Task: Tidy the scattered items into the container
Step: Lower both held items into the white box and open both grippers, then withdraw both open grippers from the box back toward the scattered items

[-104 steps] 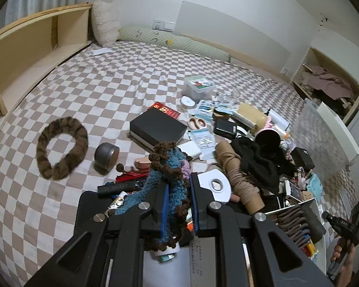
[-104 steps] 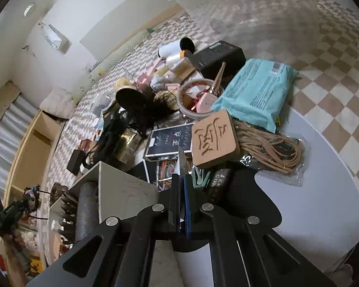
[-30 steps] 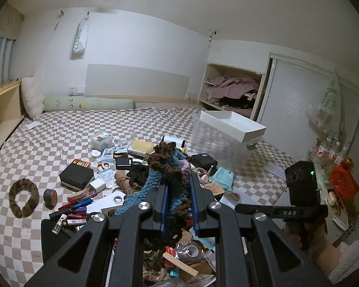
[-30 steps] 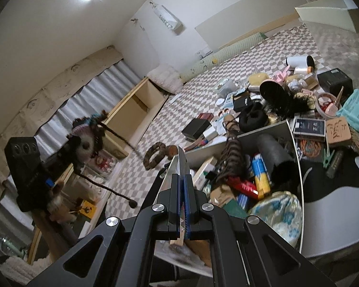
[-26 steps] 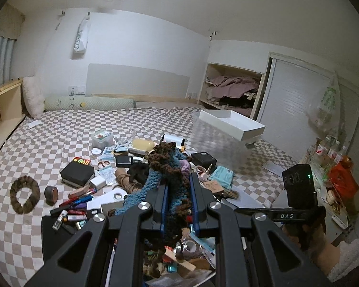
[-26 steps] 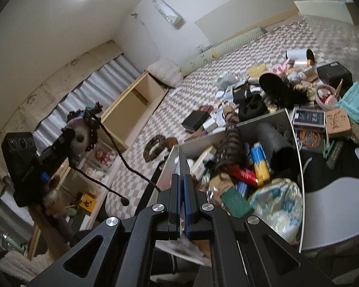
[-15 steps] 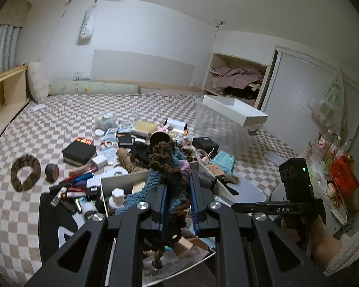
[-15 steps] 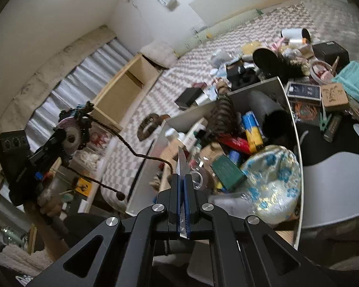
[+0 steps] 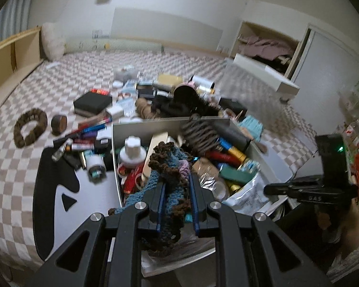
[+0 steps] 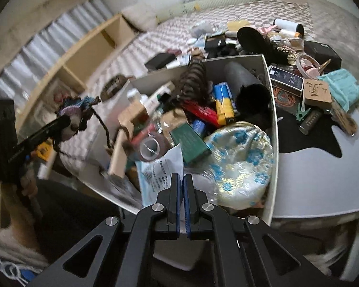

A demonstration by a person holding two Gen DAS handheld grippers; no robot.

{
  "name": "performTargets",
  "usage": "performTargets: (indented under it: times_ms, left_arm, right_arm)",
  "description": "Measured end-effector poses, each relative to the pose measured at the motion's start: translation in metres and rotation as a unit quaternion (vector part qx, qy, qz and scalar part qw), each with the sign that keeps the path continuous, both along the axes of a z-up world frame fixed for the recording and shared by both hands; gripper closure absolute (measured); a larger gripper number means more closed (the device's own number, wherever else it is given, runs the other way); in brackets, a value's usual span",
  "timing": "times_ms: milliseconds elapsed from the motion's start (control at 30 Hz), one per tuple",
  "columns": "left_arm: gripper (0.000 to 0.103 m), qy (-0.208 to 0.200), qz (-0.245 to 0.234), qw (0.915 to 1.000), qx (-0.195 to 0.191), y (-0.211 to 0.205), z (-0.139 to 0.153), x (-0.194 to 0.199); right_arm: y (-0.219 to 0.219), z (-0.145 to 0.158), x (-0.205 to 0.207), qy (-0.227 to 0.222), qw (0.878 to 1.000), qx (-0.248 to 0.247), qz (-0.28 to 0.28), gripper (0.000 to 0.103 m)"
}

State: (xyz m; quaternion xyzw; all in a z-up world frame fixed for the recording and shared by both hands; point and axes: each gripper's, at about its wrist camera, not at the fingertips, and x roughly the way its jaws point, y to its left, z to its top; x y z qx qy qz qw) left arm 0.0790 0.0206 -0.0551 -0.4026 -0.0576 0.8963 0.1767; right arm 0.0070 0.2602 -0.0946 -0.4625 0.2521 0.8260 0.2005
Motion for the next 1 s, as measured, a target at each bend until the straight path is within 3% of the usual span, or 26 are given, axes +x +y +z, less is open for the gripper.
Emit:
performTargets:
  times_ms: [200,267,367,433,500,533,567,667,767,833,933,1000]
  left_arm:
    - [0.087,-0.045,0.007,0.9988,-0.016,0.009,-0.024,-0.006]
    - [0.084,-0.057,0.01,0.998,-0.027,0.013,-0.031,-0.006]
    - [0.076,-0.075,0.015,0.9965,-0.034,0.015,-0.04,-0.006]
    - [0.057,-0.086,0.018,0.9954,-0.038,0.015,-0.044,-0.004]
    - [0.047,-0.094,0.02,0.9946,-0.041,0.015,-0.048,-0.002]
    - [0.047,-0.097,0.02,0.9942,-0.042,0.015,-0.049,0.0]
    - [0.047,-0.1,0.02,0.9939,-0.043,0.014,-0.05,0.001]
    - [0.044,-0.1,0.025,0.9934,-0.051,0.013,-0.049,0.005]
    - [0.029,-0.081,0.039,0.9948,-0.049,0.007,-0.039,0.008]
    - [0.017,-0.059,0.048,0.996,-0.048,0.005,-0.029,0.008]
    - [0.009,-0.014,0.07,0.996,-0.055,0.0,-0.013,0.008]
    - [0.005,0.009,0.087,0.9947,-0.054,-0.005,-0.003,0.008]
  right_arm:
    - [0.005,0.0,-0.017,-0.084,0.995,0.026,0.05,0.099]
    - [0.008,0.004,-0.025,-0.09,0.994,0.035,0.059,0.099]
    - [0.011,0.01,-0.037,-0.098,0.991,0.048,0.072,0.098]
    - [0.013,0.015,-0.045,-0.104,0.99,0.056,0.081,0.098]
    - [0.015,0.019,-0.053,-0.11,0.988,0.064,0.089,0.078]
    - [0.016,0.021,-0.057,-0.113,0.987,0.069,0.094,0.042]
    - [0.017,0.023,-0.062,-0.115,0.986,0.073,0.098,0.02]
    - [0.021,0.029,-0.074,-0.124,0.982,0.085,0.111,0.02]
    - [0.022,0.035,-0.087,-0.118,0.981,0.093,0.124,0.02]
    - [0.019,0.037,-0.096,-0.101,0.981,0.099,0.132,0.019]
    - [0.014,0.033,-0.107,-0.092,0.98,0.101,0.147,0.007]
    - [0.012,0.031,-0.114,-0.096,0.979,0.097,0.155,0.006]
